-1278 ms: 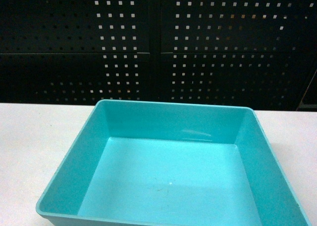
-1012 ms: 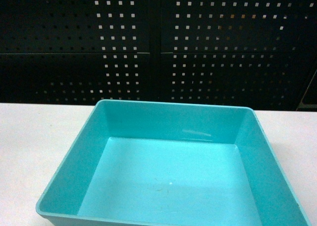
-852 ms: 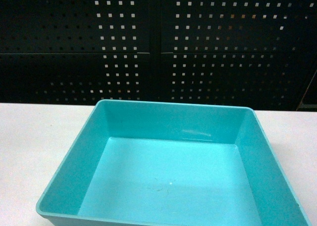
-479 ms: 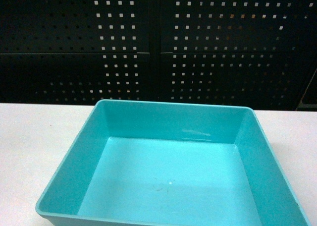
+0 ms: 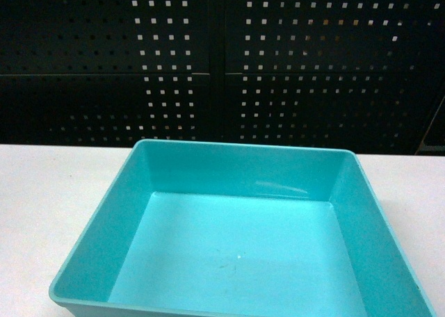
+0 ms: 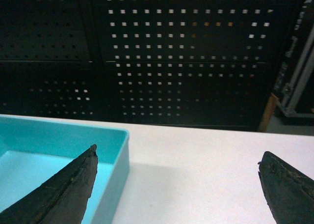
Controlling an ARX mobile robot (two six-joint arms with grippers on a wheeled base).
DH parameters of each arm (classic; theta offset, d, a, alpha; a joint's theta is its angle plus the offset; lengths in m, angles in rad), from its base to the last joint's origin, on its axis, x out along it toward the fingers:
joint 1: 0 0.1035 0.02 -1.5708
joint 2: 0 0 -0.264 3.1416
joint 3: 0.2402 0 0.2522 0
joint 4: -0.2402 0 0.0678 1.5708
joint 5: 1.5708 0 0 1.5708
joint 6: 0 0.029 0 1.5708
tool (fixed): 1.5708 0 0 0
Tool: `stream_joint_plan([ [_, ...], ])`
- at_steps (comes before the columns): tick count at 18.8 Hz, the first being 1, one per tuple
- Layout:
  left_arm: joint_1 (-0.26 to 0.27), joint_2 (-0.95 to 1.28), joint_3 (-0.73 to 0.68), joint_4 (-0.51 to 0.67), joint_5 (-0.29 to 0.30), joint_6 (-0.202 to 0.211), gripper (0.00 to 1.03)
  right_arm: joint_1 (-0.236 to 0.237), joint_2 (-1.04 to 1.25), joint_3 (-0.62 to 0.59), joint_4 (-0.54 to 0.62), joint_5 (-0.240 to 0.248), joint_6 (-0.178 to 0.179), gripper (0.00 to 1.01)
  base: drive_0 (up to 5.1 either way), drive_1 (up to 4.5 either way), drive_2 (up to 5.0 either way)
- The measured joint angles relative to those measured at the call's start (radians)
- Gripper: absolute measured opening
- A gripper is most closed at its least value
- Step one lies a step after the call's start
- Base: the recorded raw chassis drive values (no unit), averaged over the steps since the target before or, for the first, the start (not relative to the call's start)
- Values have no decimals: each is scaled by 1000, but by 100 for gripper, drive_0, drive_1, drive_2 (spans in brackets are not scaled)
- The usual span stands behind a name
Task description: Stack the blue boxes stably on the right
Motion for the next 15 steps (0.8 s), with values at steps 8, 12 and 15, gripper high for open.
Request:
stream_joint_plan([
  [8, 21, 512, 425, -204, 34, 2, 98, 175, 473, 418, -222, 60, -6, 98, 0, 0, 0],
  [12, 23, 632, 517, -306, 42, -39, 98, 239, 616, 523, -270, 94, -14, 98, 0, 0, 0],
  [15, 10, 653, 517, -325, 41, -45, 98, 252, 635, 526, -278, 102, -14, 98, 0, 0, 0],
])
